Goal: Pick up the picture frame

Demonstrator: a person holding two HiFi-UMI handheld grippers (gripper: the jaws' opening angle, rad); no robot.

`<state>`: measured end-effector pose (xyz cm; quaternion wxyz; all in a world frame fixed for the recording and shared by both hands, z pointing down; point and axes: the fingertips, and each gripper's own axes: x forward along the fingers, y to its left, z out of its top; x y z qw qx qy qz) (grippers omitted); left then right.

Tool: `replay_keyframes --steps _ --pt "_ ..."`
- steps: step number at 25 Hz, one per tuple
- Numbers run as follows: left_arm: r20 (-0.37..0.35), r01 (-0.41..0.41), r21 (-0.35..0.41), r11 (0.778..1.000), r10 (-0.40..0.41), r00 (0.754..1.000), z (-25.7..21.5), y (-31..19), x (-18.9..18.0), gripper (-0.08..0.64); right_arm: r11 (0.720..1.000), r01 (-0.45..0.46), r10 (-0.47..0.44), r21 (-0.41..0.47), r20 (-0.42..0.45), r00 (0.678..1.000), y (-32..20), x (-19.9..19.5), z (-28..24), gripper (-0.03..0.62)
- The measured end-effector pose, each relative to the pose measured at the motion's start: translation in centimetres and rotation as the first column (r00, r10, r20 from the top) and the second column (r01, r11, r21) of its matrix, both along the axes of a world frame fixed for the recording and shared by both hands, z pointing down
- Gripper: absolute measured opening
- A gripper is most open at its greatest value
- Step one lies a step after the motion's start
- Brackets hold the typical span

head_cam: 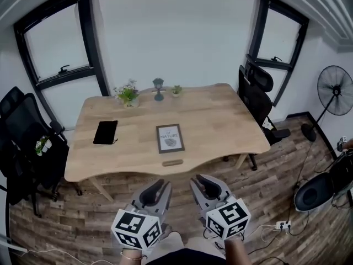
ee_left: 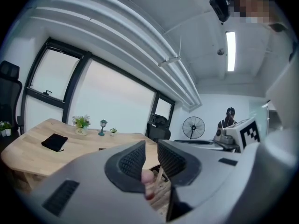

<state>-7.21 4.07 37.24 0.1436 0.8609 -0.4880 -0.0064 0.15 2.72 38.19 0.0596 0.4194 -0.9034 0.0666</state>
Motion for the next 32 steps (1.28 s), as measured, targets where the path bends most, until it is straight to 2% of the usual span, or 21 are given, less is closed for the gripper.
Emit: replay_keyframes --steps 10,17,32 --pt "-0.017 -0.029 -0.014 0.999 0.029 0.999 0.4 -2.5 -0.8 0.133 1.000 0.004 -0.005 -0.021 -0.036 0.999 -2.5 -1.1 1.0 0.103" --pt "-0.020 -0.034 -0.016 0.999 0.034 0.999 0.6 -4.4 -1.0 0.146 0.999 0.011 -0.012 -0.036 -0.036 0.999 -4.5 -1.3 1.4 0.151" --pt "-0.025 -0.037 -0.047 0.998 0.036 0.999 1.6 -9.1 -1.3 0.176 0.997 0.032 -0.035 -0.068 -0.052 0.998 -9.5 -1.6 2.9 0.201"
